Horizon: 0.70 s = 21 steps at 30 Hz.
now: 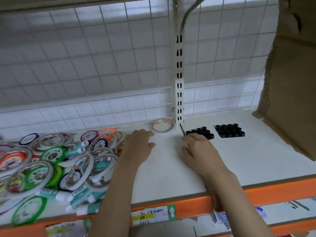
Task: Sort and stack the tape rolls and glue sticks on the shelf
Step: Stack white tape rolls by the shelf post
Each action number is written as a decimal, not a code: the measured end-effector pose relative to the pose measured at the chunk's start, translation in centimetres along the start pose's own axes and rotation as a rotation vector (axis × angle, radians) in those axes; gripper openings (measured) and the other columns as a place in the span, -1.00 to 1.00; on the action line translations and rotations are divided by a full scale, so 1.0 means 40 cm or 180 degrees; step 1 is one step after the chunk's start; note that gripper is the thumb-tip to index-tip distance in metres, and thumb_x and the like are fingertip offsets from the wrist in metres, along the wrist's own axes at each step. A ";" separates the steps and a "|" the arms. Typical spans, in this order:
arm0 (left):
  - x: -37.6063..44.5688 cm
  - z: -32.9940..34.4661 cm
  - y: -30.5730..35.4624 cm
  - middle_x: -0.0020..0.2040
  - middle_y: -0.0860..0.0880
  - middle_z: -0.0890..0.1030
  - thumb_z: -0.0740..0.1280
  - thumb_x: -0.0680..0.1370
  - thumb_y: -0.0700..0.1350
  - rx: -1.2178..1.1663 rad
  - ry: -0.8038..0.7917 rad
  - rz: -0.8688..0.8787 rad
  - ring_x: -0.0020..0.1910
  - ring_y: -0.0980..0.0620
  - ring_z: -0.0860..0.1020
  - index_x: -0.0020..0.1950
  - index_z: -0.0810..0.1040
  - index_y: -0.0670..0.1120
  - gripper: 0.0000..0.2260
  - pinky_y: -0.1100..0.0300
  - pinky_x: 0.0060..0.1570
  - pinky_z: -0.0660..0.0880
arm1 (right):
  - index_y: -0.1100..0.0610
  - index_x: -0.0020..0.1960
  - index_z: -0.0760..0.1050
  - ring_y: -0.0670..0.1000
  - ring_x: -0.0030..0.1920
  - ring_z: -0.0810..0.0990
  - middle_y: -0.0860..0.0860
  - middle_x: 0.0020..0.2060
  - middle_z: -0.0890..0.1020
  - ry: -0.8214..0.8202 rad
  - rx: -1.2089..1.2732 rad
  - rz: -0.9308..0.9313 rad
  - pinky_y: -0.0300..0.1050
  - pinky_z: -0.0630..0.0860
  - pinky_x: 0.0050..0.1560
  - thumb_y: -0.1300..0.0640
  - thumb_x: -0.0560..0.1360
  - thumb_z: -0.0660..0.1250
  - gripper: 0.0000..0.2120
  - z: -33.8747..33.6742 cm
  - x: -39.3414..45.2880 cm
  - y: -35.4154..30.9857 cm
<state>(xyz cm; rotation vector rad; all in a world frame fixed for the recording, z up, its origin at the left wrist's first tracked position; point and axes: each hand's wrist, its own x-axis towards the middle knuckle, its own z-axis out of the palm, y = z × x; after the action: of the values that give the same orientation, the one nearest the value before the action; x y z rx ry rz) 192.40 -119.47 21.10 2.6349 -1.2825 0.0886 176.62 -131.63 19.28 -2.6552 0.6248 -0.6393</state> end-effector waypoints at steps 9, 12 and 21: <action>-0.235 -0.112 -0.228 0.12 -0.03 0.54 0.17 0.52 0.07 -0.0008 0.0542 -0.0496 0.14 -0.12 0.47 0.16 0.56 -0.03 -0.67 0.04 0.06 0.41 | 0.21 0.22 0.50 0.17 0.15 0.47 0.15 0.10 0.55 -0.0263 0.0340 -0.0512 -0.01 0.40 0.13 0.18 0.54 0.23 -0.72 0.090 0.036 -0.218; -0.280 -0.142 -0.286 0.09 -0.07 0.56 0.17 0.58 0.02 0.0018 0.0603 -0.0627 0.11 -0.11 0.49 0.24 0.53 -0.05 -0.69 0.06 0.04 0.43 | 0.18 0.24 0.50 0.17 0.14 0.47 0.14 0.11 0.56 -0.0358 0.0407 -0.0746 -0.04 0.40 0.10 0.21 0.53 0.23 -0.71 0.119 0.042 -0.285; -0.334 -0.149 -0.356 0.01 -0.01 0.55 0.19 0.59 0.03 -0.0153 0.0432 -0.0705 0.00 -0.01 0.51 0.20 0.51 -0.04 -0.74 0.07 0.01 0.47 | 0.15 0.18 0.53 0.15 0.14 0.49 0.10 0.12 0.57 -0.0545 0.0304 -0.0639 -0.09 0.42 0.04 0.24 0.51 0.23 -0.74 0.171 0.050 -0.318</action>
<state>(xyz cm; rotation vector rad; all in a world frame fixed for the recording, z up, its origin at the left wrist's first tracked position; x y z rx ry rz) 195.49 -99.37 22.68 2.6586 -0.9330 0.1956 185.86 -120.37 19.48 -2.6663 0.2755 -0.4744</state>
